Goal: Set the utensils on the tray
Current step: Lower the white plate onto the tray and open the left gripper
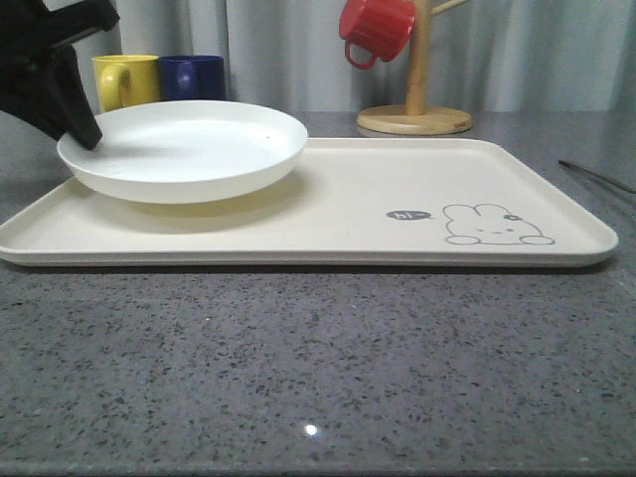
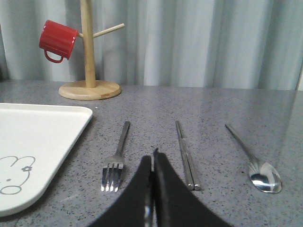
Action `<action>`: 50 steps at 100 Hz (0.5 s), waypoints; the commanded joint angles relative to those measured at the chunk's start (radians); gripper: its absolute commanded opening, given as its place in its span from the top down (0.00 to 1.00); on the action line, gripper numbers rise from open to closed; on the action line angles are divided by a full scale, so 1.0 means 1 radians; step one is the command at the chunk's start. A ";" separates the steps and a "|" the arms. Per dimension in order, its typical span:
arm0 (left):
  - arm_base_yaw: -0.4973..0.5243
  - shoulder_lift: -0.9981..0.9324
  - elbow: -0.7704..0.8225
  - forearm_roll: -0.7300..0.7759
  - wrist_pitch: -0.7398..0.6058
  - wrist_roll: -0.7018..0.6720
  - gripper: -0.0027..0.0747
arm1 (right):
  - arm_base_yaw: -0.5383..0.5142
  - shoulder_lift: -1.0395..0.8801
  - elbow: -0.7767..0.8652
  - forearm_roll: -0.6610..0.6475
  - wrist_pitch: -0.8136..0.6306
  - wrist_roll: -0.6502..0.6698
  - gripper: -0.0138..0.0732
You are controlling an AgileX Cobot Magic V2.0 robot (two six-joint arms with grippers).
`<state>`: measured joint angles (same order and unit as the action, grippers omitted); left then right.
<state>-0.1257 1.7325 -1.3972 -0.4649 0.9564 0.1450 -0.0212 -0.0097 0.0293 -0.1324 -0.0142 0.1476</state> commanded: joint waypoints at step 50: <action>-0.007 -0.026 -0.047 0.039 -0.061 -0.001 0.59 | -0.004 -0.020 -0.002 -0.011 -0.081 -0.001 0.92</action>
<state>-0.1270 1.7541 -1.4010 -0.4061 0.9289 0.1463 -0.0212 -0.0097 0.0293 -0.1324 -0.0142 0.1476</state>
